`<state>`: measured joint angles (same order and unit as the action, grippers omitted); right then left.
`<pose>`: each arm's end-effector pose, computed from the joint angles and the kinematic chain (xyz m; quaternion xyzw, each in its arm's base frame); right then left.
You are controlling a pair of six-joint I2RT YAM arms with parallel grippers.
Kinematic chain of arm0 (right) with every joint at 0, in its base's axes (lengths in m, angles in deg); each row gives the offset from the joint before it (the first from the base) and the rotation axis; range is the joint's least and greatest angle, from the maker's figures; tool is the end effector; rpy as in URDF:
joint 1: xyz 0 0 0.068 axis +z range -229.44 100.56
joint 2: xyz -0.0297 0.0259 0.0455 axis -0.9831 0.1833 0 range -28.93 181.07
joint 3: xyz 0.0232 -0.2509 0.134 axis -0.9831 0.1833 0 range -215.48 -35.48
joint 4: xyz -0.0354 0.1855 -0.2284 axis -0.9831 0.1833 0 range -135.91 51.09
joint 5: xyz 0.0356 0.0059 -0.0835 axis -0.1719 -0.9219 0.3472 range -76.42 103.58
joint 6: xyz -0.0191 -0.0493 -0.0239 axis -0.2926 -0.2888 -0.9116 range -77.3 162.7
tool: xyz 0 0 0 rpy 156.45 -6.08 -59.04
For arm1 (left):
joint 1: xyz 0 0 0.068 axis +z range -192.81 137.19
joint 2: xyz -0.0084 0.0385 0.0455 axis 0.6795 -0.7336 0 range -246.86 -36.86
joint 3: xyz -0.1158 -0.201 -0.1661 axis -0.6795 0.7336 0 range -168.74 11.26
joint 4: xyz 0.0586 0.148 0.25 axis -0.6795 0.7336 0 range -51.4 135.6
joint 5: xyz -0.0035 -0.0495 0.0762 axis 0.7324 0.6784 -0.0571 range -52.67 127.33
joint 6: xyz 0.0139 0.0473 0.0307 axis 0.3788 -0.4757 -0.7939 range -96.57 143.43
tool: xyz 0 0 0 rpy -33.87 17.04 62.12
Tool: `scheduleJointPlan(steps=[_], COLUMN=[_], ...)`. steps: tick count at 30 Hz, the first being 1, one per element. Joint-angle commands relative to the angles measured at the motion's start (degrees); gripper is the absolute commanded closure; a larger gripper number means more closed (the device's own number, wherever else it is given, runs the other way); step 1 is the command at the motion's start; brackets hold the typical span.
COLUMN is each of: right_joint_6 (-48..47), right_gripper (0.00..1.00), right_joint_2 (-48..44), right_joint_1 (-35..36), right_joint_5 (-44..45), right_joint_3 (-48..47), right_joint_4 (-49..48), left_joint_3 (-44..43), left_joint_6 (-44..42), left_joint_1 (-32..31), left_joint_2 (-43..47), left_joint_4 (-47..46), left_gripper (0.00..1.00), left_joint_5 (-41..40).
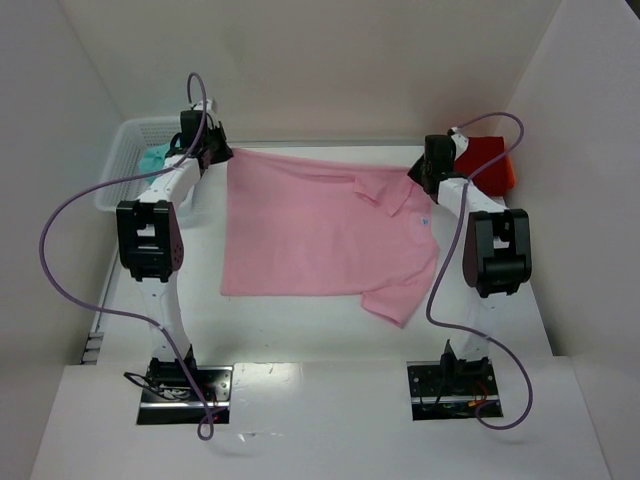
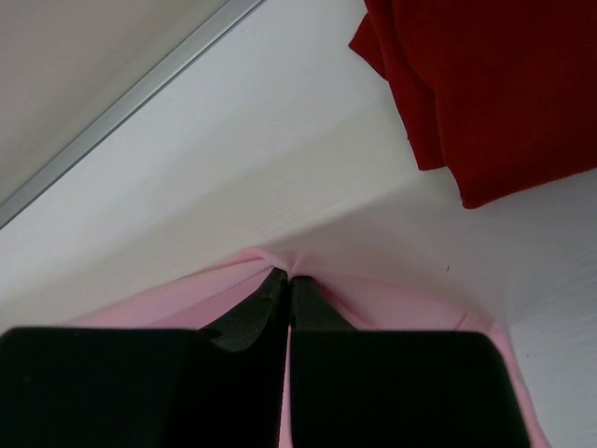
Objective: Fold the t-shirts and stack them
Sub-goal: Flatten out the tshirt
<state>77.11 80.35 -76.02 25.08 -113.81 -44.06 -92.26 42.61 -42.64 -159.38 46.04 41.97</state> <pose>0.4803 0.0204 0.2193 0.2796 0.8290 0.0712 0.4791 0.5584 -0.0017 0.2605 -0.1217 0.8408 -0.1209 0.5134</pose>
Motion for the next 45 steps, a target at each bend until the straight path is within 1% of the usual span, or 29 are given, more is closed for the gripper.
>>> scheduleJointPlan(steps=[1, 13, 17, 18, 19, 21, 25, 27, 30, 33, 36, 37, 39, 40, 43, 45], right_joint_6=[-1.7, -3.4, -4.4, -5.0, -5.0, -5.0, -5.5, -6.1, -6.7, -7.3, -8.0, -8.0, -8.7, -8.7, -9.4, -9.4], right_gripper=[1.00, 1.00, 0.99, 0.99, 0.96, 0.96, 0.96, 0.93, 0.93, 0.89, 0.81, 0.75, 0.68, 0.61, 0.55, 0.53], right_joint_2=[2.1, 2.1, 2.1, 2.6, 2.6, 3.8, 5.2, 6.6, 8.8, 10.7, 11.3, 11.8, 12.4, 12.4, 12.4, 12.9], right_joint_1=[-0.8, -1.8, -2.4, -2.4, -2.4, -2.9, -2.9, -2.9, -2.9, -2.9, -2.9, -2.9, -2.9, -2.9, -2.9, -2.9], right_joint_5=[1.8, 0.7, -0.6, -1.3, -1.3, -3.2, -3.9, -4.4, -5.0, -6.2, -6.2, -6.2, -6.8, -6.8, -7.5, -7.5], right_joint_3=[-5.2, -5.2, -4.6, -4.6, -4.6, -4.6, -4.6, -5.1, -6.7, -8.1, -9.4, -10.1, -10.1, -10.8, -10.8, -10.8], right_joint_4=[-2.9, -3.4, -4.6, -4.6, -4.6, -4.6, -4.6, -4.6, -4.0, -2.6, -2.6, -2.6, -2.6, -2.6, -2.6, -2.6], left_joint_3=[-2.9, -2.9, -1.1, -1.1, -1.1, -1.1, -1.1, -1.7, -2.3, -2.3, -3.0, -3.0, -3.5, -3.5, -3.5, -3.5], left_joint_6=[-2.0, -1.4, -1.4, -1.4, -1.4, -1.4, -2.0, -2.5, -3.1, -3.7, -4.2, -4.2, -4.2, -4.2, -4.2, -4.2], left_joint_1=[0.3, 0.3, 0.3, 0.3, 0.3, 0.3, 0.3, -0.3, -0.3, -0.8, -0.8, -0.8, -0.8, -0.8, -0.8, -0.8], left_joint_2=[-1.4, -1.4, -0.8, -0.8, -0.8, -1.3, -1.8, -3.0, -3.6, -4.1, -4.7, -4.7, -5.2, -5.2, -5.2, -5.7], left_joint_4=[-0.8, -0.8, -1.4, -1.4, -1.4, -0.9, -0.9, -0.3, 0.2, 0.2, 0.7, 0.7, 1.3, 1.3, 1.3, 1.3], left_gripper=[1.00, 1.00, 1.00, 1.00, 1.00, 1.00, 1.00, 1.00, 1.00, 1.00, 1.00, 1.00, 1.00, 1.00, 1.00, 1.00], left_joint_5=[-1.0, -0.3, 0.8, 0.8, 0.8, 1.4, 2.6, 3.2, 3.2, 3.2, 3.7, 3.7, 3.7, 3.7, 3.7, 3.7])
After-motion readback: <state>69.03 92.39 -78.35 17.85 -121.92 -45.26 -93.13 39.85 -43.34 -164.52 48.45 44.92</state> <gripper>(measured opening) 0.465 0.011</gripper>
